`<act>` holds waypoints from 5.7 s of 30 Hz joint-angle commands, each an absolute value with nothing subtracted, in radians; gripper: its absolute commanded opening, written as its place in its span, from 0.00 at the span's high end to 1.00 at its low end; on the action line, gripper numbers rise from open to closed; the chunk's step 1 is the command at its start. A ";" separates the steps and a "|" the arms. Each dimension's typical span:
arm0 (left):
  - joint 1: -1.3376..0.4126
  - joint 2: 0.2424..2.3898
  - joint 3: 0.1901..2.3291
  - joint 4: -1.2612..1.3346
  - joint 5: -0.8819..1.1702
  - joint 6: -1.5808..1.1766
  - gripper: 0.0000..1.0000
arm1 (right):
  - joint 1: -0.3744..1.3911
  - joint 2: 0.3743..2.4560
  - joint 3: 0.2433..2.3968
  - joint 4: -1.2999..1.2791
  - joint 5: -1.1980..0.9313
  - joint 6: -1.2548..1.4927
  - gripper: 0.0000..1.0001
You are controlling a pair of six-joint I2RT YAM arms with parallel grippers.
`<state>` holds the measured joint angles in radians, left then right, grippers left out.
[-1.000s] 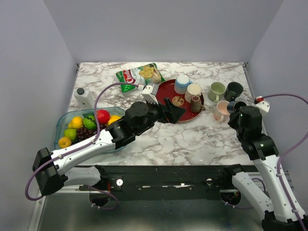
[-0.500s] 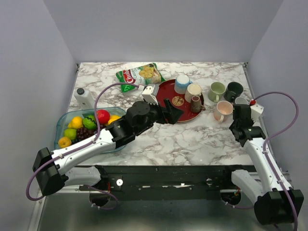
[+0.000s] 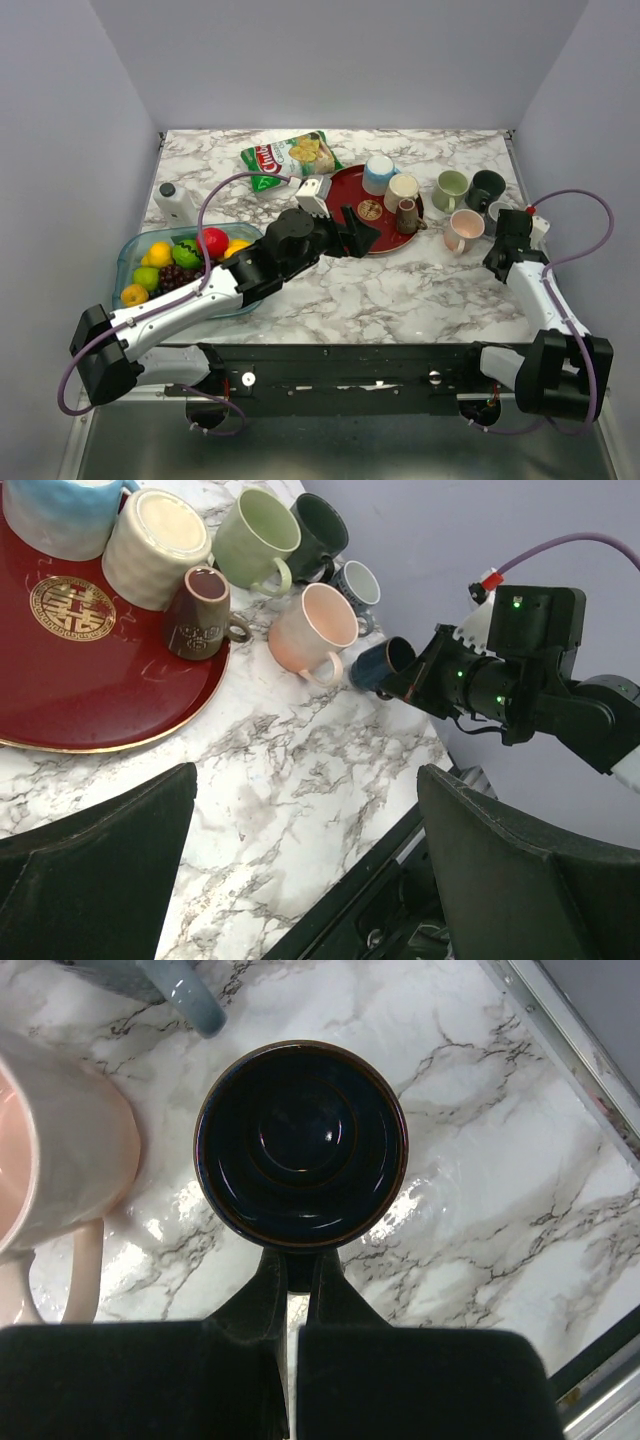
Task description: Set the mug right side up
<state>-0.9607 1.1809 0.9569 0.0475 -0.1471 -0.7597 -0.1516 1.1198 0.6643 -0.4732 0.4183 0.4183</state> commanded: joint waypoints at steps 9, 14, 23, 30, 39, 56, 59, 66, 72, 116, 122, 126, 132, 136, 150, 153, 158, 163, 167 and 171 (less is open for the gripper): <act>-0.931 1.233 0.974 0.008 -0.135 -0.756 0.01 | -0.172 1.178 0.727 -0.457 0.391 0.446 0.57; -0.925 1.252 0.980 0.002 -0.127 -0.756 0.01 | -0.170 1.154 0.750 -0.495 0.385 0.456 0.35; -0.922 1.400 1.103 -0.135 -0.184 -0.768 0.01 | -0.170 0.959 0.824 -0.593 0.334 0.387 0.05; -0.923 1.621 1.300 -0.179 -0.216 -0.912 0.01 | -0.170 0.813 0.857 -0.638 0.112 0.397 0.04; -0.934 1.897 1.516 -0.229 -0.244 -1.068 0.01 | -0.169 0.774 0.824 -0.468 -0.340 0.388 0.07; -0.920 1.643 1.273 -0.265 -0.381 -0.908 0.01 | 0.034 1.359 1.006 -0.319 -0.341 0.009 0.20; -0.917 1.594 1.233 -0.262 -0.348 -0.871 0.01 | 0.037 1.417 1.040 -0.325 -0.370 -0.064 0.22; -0.893 1.522 1.161 -0.219 -0.261 -0.844 0.01 | 0.092 1.517 1.097 -0.351 -0.385 -0.216 0.26; -0.868 1.485 1.126 -0.213 -0.238 -0.827 0.01 | 0.110 1.627 1.178 -0.451 -0.324 -0.299 0.38; -0.752 1.390 0.957 -0.121 -0.101 -0.848 0.01 | 0.204 1.721 1.278 -0.528 -0.281 -0.289 0.99; -0.752 1.315 0.897 -0.094 -0.086 -0.848 0.01 | 0.206 1.573 1.187 -0.392 -0.523 -0.029 0.99; -0.752 1.234 0.839 -0.020 -0.031 -0.835 0.01 | 0.209 1.439 1.112 -0.263 -0.650 0.236 0.99; -0.753 1.117 0.733 0.222 0.122 -0.804 0.01 | 0.235 1.177 0.907 0.159 -0.759 0.674 0.99; -0.762 1.068 0.677 0.453 0.231 -0.807 0.01 | 0.279 1.082 0.848 0.307 -0.762 0.879 0.99; -0.796 1.026 0.698 0.776 0.402 -0.931 0.20 | 0.518 1.003 0.833 0.537 -0.647 1.123 0.99; -0.796 1.009 0.678 0.796 0.410 -0.946 0.26 | 0.529 1.012 0.845 0.561 -0.663 1.132 0.99; -0.798 0.989 0.664 0.801 0.377 -0.963 0.33 | 0.537 1.020 0.847 0.580 -0.673 1.144 0.99; -0.798 1.012 0.676 0.816 0.385 -0.996 0.43 | 0.549 1.025 0.856 0.572 -0.667 1.117 0.99; -0.798 1.019 0.667 0.824 0.359 -1.014 0.50 | 0.558 1.029 0.864 0.565 -0.669 1.097 0.99; -0.798 1.009 0.663 0.812 0.334 -1.008 0.57 | 0.563 1.023 0.859 0.552 -0.672 1.085 0.99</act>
<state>-0.7940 1.0176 0.6720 0.7822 0.3706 -1.0042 0.5507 1.0290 0.8204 0.5079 -0.6785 1.1149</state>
